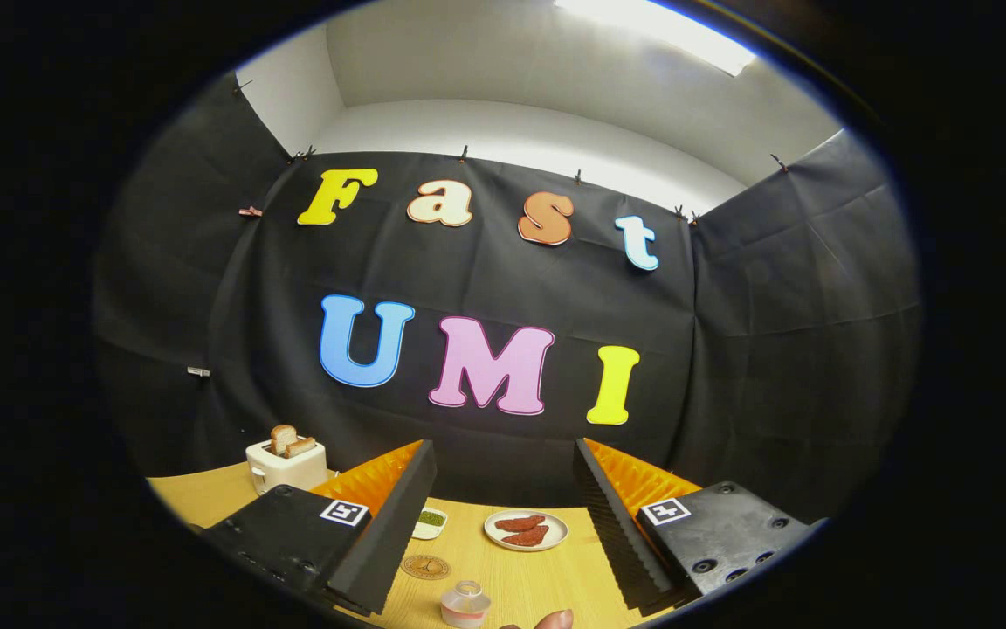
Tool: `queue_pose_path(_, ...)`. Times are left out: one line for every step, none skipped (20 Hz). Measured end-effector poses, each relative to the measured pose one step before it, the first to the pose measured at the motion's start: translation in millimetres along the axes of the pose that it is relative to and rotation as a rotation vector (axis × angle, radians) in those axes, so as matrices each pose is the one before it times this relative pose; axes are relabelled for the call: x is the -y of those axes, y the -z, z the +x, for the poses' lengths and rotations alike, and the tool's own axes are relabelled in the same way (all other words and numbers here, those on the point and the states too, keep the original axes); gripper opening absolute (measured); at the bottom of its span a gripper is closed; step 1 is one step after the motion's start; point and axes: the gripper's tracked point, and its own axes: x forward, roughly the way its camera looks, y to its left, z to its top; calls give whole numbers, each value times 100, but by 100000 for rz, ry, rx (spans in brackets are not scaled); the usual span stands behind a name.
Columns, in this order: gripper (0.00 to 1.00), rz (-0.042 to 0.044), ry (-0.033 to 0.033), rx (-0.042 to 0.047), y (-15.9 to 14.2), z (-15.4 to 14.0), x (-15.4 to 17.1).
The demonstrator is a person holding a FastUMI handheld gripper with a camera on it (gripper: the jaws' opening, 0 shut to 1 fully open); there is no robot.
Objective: Take the bottle from table, then pour the juice into the cup, finally place the bottle on the coaster
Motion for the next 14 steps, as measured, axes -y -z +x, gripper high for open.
queue_pose_path(97,472,169,144,191,-54,-12)
queue_pose_path(97,794,-124,86,211,22,-116)
queue_pose_path(97,830,-241,-16,230,8,-163)
queue_pose_path(97,848,-341,-365,339,-24,-165)
queue_pose_path(97,903,-515,-302,448,-63,-169)
queue_pose_path(97,613,-599,-515,502,-45,-242)
queue_pose_path(97,-46,-753,-357,608,-59,-220)
queue_pose_path(97,-956,-591,-234,598,-132,-117)
queue_pose_path(97,-1768,-874,-129,629,12,-94)
queue_pose_path(97,-1199,-191,-360,656,61,42)
queue_pose_path(97,493,-988,-978,747,4,-9)
queue_pose_path(97,1744,-427,-1320,788,86,-182)
queue_pose_path(97,2031,-286,-1331,738,-42,-96)
queue_pose_path(97,1837,-196,-1109,870,-18,-56)
